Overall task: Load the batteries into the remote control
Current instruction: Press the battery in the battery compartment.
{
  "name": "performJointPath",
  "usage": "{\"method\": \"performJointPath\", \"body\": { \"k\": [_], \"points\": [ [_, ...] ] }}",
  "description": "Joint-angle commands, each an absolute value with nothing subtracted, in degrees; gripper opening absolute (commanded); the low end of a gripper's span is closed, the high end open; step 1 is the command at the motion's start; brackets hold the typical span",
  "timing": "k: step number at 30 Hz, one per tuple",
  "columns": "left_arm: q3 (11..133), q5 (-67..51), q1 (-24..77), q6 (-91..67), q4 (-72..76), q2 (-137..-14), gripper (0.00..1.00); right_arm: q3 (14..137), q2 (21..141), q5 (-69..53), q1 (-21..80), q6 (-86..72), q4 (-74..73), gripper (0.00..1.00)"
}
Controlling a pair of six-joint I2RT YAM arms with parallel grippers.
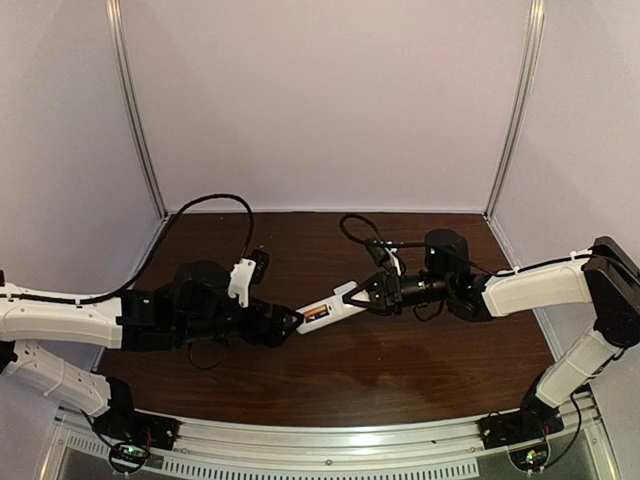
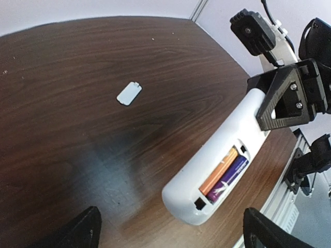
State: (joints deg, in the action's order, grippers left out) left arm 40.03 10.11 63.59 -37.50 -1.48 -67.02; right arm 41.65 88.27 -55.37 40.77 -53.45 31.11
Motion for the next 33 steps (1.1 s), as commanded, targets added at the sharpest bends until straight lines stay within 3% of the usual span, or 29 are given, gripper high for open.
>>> {"method": "performJointPath", "body": {
  "k": [1,8,33],
  "points": [
    [40.1,8.1,63.4,-51.4,5.6,-68.5,0.98,41.8,86.7,-50.8,40.7,-56.3,36.1,0.0],
    [39.2,5.0,63.3,-59.0,13.2,-73.1,0.97,41.8,86.4,-49.9,41.1,-58.3,37.4,0.0],
    [45.2,5.4,62.0,-60.0,11.4,-78.8,0.91,43.7,85.4,-48.9,42.5,-55.4,32.3,0.0]
  ]
}}
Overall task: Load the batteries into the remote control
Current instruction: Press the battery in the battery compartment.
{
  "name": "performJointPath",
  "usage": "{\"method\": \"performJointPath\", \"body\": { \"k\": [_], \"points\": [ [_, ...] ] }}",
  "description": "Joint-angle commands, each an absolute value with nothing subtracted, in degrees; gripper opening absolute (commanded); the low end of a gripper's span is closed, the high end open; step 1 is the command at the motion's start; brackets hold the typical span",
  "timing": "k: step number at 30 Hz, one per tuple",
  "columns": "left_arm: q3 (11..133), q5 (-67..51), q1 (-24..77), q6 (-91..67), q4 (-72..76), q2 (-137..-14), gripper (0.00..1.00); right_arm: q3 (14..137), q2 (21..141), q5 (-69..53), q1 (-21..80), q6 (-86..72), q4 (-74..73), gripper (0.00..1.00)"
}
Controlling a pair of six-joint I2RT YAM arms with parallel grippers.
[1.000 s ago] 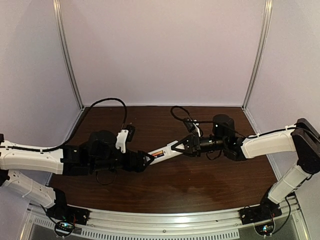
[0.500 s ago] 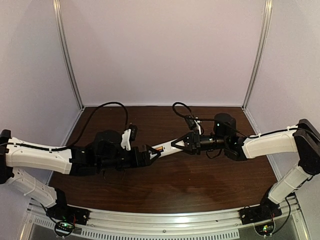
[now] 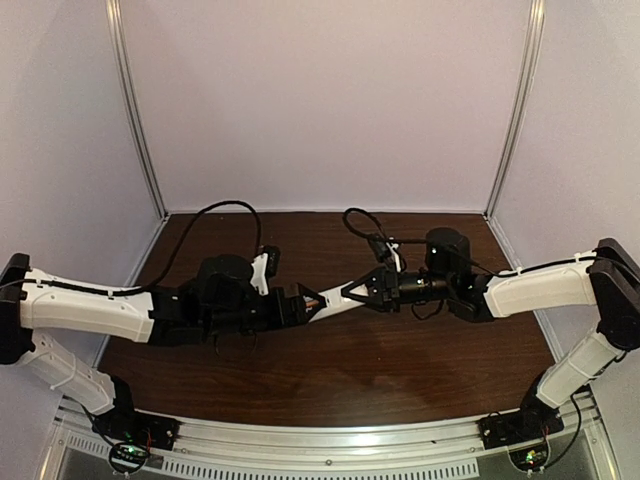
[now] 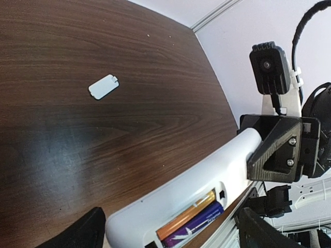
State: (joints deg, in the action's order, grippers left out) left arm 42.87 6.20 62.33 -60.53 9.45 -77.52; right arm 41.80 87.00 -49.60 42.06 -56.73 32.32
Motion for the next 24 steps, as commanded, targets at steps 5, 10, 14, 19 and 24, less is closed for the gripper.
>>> {"method": "performJointPath", "body": {
  "k": [5,10,14,19,24],
  "points": [
    [46.0,5.1,62.0,-59.4,11.3,-79.8,0.91,43.9,85.5,-48.9,42.5,-55.2,32.0,0.0],
    [46.5,4.9,61.9,-59.0,11.1,-80.4,0.89,44.2,85.4,-49.0,42.6,-55.1,32.0,0.0],
    [46.8,4.5,62.0,-58.5,10.6,-81.0,0.86,44.4,85.4,-49.2,42.6,-55.1,32.0,0.0],
    [45.7,4.2,61.4,-59.3,11.0,-80.8,0.79,44.6,85.2,-49.6,42.6,-55.3,32.2,0.0],
    [44.1,3.9,61.1,-60.0,12.5,-80.0,0.7,44.4,84.9,-50.2,42.5,-55.7,33.1,0.0]
  ]
}}
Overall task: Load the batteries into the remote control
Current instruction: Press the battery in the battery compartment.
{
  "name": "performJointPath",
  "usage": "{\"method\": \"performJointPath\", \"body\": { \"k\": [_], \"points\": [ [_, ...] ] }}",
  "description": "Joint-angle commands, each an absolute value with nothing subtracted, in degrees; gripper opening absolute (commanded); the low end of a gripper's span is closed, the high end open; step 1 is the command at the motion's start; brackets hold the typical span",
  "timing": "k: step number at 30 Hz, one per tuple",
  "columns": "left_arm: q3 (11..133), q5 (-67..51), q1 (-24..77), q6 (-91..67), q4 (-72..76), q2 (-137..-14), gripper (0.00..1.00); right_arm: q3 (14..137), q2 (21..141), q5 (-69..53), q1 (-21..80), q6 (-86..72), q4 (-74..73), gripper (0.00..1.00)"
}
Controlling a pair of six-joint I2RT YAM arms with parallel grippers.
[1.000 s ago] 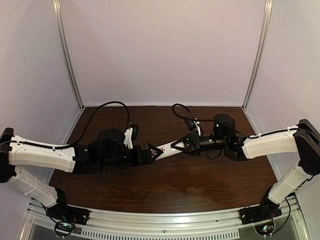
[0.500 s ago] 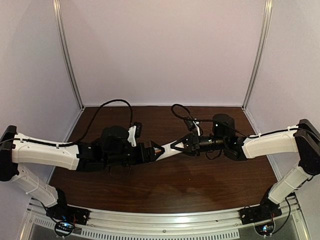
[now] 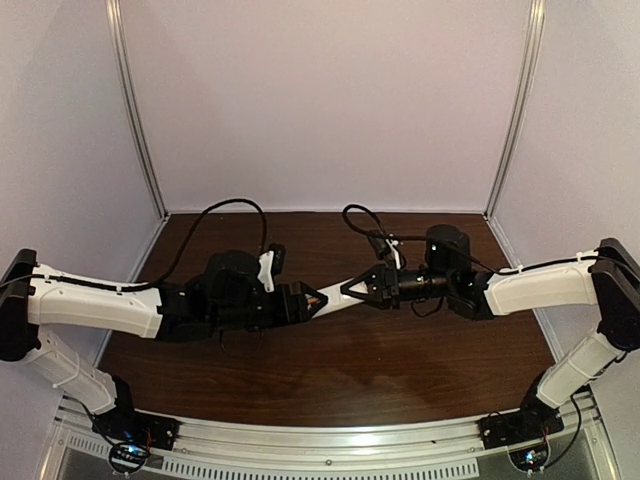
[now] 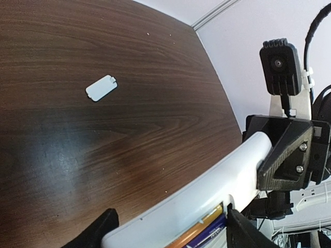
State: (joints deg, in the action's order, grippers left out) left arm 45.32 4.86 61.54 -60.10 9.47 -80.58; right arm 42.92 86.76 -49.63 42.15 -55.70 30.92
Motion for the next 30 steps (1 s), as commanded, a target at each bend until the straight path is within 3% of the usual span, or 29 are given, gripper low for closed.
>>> {"method": "performJointPath", "body": {
  "k": [1,13,19,27,30],
  "points": [
    [43.8,3.8,61.0,-60.0,12.7,-79.9,0.68,44.5,84.9,-50.4,42.6,-55.8,33.4,0.0],
    [41.3,2.5,60.6,-60.0,14.3,-78.8,0.54,43.5,85.0,-53.0,42.5,-62.5,43.7,0.0],
    [40.8,1.5,60.6,-57.9,14.5,-78.1,0.52,43.3,85.1,-53.6,42.1,-65.0,46.4,0.0],
    [41.4,0.0,60.5,-53.6,14.9,-77.6,0.68,42.8,85.3,-53.9,41.5,-65.3,46.9,0.0],
    [41.4,-2.2,60.4,-53.4,14.7,-77.5,0.69,42.8,85.3,-54.0,41.4,-65.5,47.1,0.0]
  ]
}}
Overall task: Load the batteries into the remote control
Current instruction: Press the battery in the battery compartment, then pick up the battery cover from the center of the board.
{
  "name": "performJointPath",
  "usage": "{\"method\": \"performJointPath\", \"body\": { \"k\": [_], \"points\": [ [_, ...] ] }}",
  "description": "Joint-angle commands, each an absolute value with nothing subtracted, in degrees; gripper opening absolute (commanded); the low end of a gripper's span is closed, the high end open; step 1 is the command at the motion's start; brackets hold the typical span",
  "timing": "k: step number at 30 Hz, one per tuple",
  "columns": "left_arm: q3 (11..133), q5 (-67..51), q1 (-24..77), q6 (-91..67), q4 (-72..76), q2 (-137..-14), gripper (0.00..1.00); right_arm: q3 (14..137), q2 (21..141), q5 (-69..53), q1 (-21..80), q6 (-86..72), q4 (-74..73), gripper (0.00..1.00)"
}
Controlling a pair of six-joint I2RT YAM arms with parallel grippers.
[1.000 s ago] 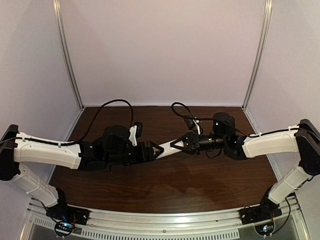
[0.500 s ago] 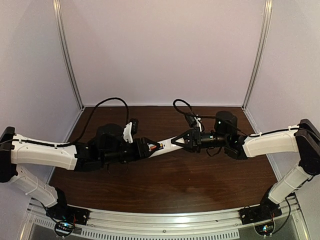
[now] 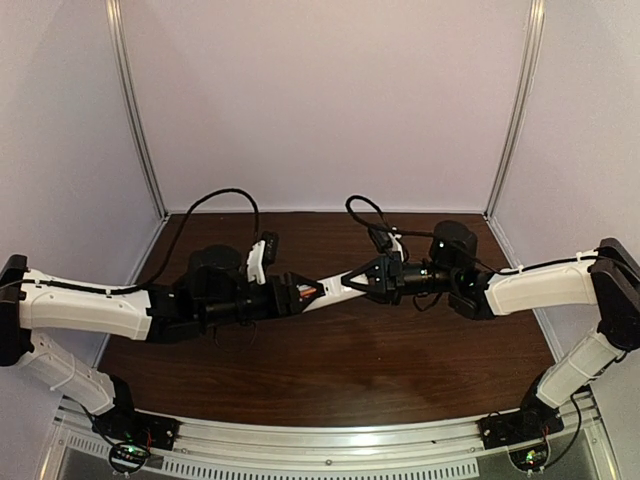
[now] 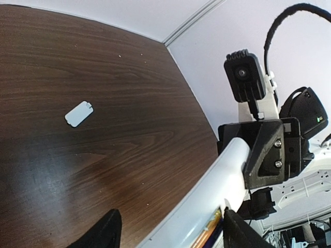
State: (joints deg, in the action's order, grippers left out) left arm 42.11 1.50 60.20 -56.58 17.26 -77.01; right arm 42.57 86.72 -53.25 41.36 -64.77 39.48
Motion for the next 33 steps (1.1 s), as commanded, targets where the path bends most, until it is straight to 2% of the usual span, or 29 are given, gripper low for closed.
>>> {"method": "performJointPath", "body": {
  "k": [1,6,15,16,20,23,27,33],
  "points": [
    [41.1,-2.3,60.3,-53.5,14.8,-77.4,0.67,42.8,85.2,-54.1,41.4,-65.6,47.0,0.0],
    [38.6,-3.3,58.8,-53.9,15.4,-75.9,0.6,42.4,84.3,-54.5,40.6,-65.9,46.9,0.0],
    [37.3,-4.0,55.3,-51.8,12.3,-72.5,0.58,41.0,82.2,-55.7,39.4,-65.8,46.1,0.0],
    [37.8,-4.6,55.3,-50.7,12.3,-72.7,0.6,40.8,82.0,-55.7,39.3,-65.5,45.6,0.0],
    [40.9,-7.8,55.3,-42.5,10.8,-72.3,0.83,39.8,80.7,-54.8,37.1,-61.6,38.5,0.0],
    [42.0,-5.3,55.3,-36.7,8.2,-70.6,0.92,38.5,78.8,-53.8,33.2,-57.6,31.0,0.0],
    [46.7,-2.0,54.6,-29.1,1.8,-73.2,0.95,38.0,75.4,-52.4,27.2,-50.1,19.8,0.0],
    [64.9,2.5,54.0,-17.3,-12.2,-92.9,0.91,37.8,73.0,-52.0,20.1,-42.6,8.4,0.0]
  ]
}}
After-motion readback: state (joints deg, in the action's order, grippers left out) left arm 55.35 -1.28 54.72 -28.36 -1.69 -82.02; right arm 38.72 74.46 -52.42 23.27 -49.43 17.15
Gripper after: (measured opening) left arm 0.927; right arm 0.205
